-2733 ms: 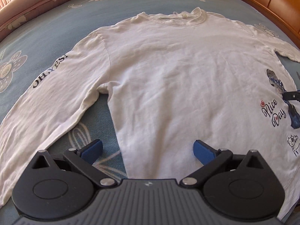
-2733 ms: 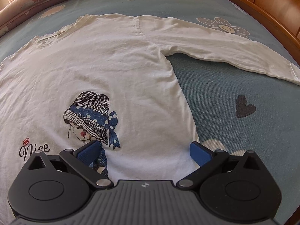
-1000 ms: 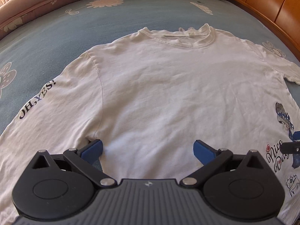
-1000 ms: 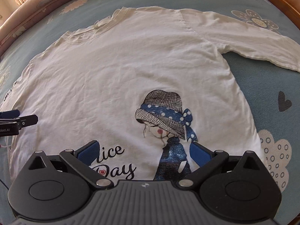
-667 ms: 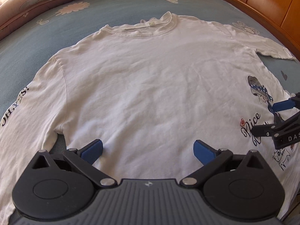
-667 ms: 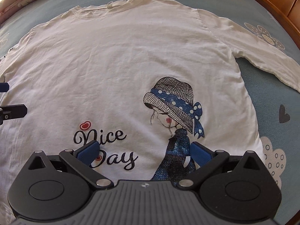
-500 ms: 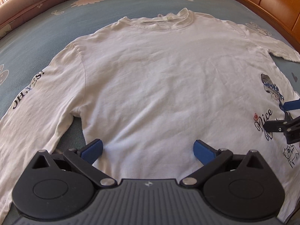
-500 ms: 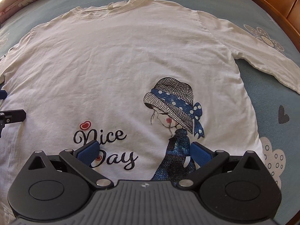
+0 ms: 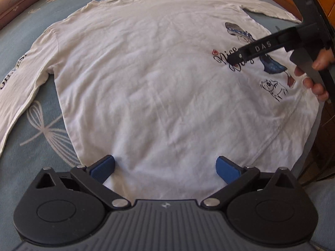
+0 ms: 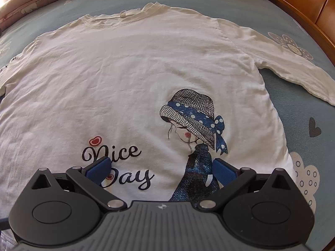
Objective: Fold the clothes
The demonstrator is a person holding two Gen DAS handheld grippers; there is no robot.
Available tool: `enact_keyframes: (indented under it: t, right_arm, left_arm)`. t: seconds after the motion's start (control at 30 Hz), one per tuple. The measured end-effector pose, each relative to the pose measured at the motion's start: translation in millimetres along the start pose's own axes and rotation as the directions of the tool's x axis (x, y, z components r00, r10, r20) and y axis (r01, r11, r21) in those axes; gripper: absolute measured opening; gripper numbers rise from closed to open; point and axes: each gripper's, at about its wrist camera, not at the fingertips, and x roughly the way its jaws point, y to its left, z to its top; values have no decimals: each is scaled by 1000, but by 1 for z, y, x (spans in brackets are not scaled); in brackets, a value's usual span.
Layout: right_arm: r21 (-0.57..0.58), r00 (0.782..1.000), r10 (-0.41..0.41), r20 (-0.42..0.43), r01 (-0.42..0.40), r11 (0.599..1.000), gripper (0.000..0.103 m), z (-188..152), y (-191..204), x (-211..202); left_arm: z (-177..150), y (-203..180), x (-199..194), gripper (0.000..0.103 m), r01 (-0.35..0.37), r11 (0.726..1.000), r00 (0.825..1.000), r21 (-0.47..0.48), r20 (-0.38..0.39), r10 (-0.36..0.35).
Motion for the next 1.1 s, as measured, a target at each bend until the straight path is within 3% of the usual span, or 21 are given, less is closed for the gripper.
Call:
enact_keyframes:
  t: [0.13, 0.37, 0.53, 0.67, 0.77, 0.9, 0.97, 1.1]
  right_arm:
    - [1, 1000, -1, 9, 1, 1000, 103, -2, 1, 0]
    - [4, 1000, -6, 19, 6, 1000, 103, -3, 2, 0]
    - [3, 1000, -5, 17, 5, 1000, 103, -3, 2, 0]
    - [1, 999, -7, 34, 7, 1000, 103, -6, 1, -1]
    - [-9, 1000, -10, 23, 10, 1000, 103, -4, 2, -4]
    - [-61, 999, 34, 5, -34, 998, 103, -4, 4, -18]
    - [-106, 998, 61, -1, -61, 993, 103, -11, 8, -25]
    - [-205, 994, 78, -75, -92, 975, 103, -30, 16, -30]
  left_arm:
    - [-23, -7, -12, 102, 2, 999, 998, -35, -57, -4]
    - [-8, -25, -18, 102, 54, 997, 998, 60, 14, -55]
    - [-11, -26, -7, 102, 65, 997, 998, 47, -8, -65]
    - [-24, -26, -13, 102, 73, 991, 997, 114, -39, -69]
    - [-27, -30, -18, 102, 90, 977, 995, 194, -66, -79]
    - [-23, -43, -30, 102, 136, 912, 989, 388, 0, -147]
    - [-21, -49, -28, 102, 161, 889, 984, 428, -4, -177]
    - [-28, -51, -16, 102, 175, 905, 984, 388, -46, -171]
